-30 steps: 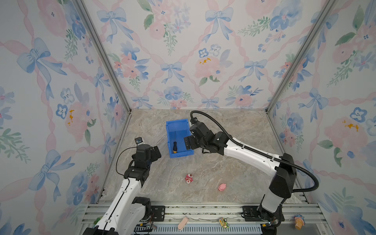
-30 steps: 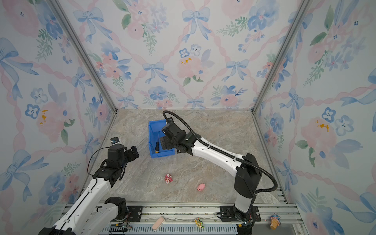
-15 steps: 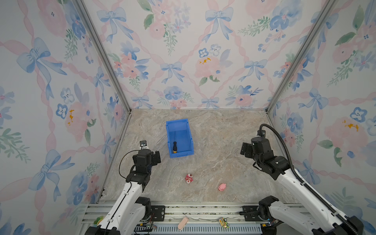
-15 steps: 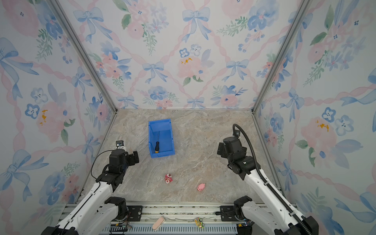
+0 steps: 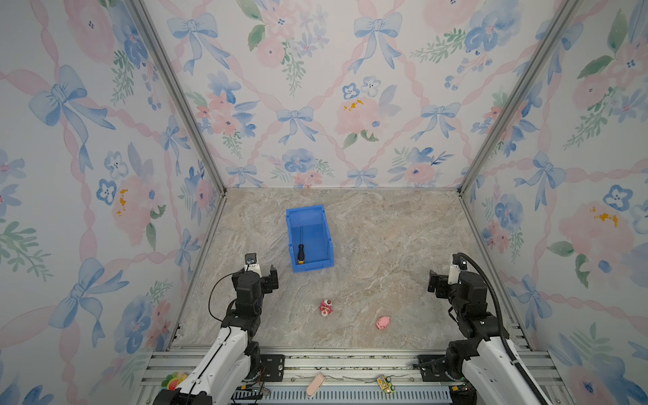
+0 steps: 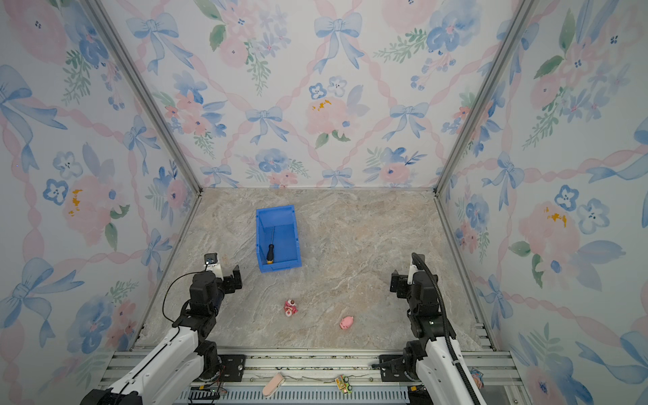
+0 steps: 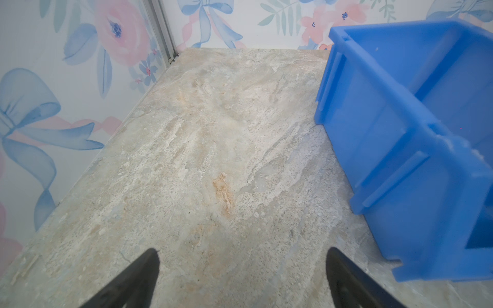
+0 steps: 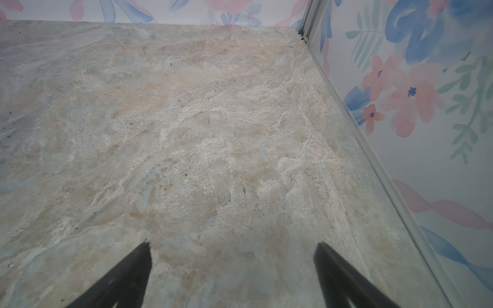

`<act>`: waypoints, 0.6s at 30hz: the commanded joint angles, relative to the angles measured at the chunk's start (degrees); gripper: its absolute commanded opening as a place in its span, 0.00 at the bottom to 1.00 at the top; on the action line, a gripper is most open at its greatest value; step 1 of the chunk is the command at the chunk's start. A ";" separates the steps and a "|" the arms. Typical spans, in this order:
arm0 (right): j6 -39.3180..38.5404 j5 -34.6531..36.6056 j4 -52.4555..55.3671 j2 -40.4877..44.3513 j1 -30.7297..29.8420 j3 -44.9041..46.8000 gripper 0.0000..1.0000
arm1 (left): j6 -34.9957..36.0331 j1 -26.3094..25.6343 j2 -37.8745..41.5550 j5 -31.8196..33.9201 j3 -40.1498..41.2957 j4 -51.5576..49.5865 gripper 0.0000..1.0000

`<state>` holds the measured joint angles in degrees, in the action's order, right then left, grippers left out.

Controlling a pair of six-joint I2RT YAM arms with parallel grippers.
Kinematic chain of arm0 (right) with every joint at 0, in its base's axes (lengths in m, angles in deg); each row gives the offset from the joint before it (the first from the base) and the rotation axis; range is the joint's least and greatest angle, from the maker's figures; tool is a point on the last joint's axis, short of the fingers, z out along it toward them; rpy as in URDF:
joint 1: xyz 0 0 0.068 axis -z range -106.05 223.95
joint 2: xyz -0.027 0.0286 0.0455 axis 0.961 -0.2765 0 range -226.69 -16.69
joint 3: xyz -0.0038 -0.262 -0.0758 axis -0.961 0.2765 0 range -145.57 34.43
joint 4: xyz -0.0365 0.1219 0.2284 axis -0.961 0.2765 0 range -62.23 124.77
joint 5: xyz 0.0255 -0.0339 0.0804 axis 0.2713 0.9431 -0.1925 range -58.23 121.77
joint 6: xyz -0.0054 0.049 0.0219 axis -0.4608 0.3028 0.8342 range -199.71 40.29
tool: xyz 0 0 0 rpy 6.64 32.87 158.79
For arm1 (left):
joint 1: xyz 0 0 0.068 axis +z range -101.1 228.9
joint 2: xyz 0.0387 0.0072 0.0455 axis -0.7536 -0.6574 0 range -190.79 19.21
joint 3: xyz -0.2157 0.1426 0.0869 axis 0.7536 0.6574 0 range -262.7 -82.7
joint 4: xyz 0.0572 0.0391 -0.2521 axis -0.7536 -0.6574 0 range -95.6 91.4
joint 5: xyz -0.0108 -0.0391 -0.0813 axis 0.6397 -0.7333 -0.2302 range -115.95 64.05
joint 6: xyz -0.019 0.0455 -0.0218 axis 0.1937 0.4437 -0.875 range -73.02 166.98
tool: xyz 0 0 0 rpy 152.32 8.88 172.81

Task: Put the screwdriver in the bin
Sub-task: Reset both arms

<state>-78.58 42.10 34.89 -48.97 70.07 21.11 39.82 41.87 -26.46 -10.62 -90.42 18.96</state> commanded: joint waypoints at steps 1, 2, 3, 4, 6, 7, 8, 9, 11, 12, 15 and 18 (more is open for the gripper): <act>-2.47 -2.36 -5.95 0.28 0.79 1.55 0.97 | 1.85 0.48 -0.82 -1.98 0.25 3.61 0.98; -2.47 -2.52 -6.88 -0.44 0.97 1.54 0.97 | 1.97 0.46 -0.81 -1.73 0.49 4.14 0.98; -2.61 -3.13 -7.98 -1.66 1.17 1.46 0.97 | 1.95 0.44 -0.91 -1.03 0.76 5.09 0.98; -2.83 -3.91 -9.37 -3.34 1.18 1.16 0.97 | 1.97 0.44 -1.10 -0.33 0.95 6.00 0.98; -2.82 -4.65 -12.80 -6.87 1.16 0.87 0.97 | 2.30 0.61 -1.79 0.35 1.22 8.26 0.98; -2.65 -4.65 -15.40 -9.03 1.17 0.75 0.97 | 2.47 0.71 -2.37 0.30 1.41 9.81 0.98; -2.36 -4.20 -17.98 -10.86 1.12 0.75 0.97 | 2.51 0.85 -3.00 0.14 1.56 11.35 0.98; -1.92 -3.51 -21.53 -13.32 1.25 0.84 0.97 | 2.67 1.00 -3.92 -0.20 1.67 12.98 0.98; -0.88 -2.86 -28.37 -18.45 1.59 0.77 0.97 | 3.00 1.23 -6.11 -0.78 1.57 15.93 0.98; -0.37 -3.08 -31.85 -21.58 1.83 0.35 0.97 | 3.16 1.40 -7.55 -1.09 1.25 17.27 0.98; -0.15 -4.71 -39.33 -30.79 1.99 -2.13 0.97 | 3.63 1.77 -11.89 -1.89 0.70 21.94 0.98; -0.31 -7.02 -46.07 -38.92 2.25 -4.93 0.97 | 4.26 2.47 -16.59 -3.61 0.03 27.30 0.98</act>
<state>-79.72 37.55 0.73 -83.85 71.78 19.23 42.49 43.60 -40.25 -12.15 -89.37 38.72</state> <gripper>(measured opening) 0.968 0.979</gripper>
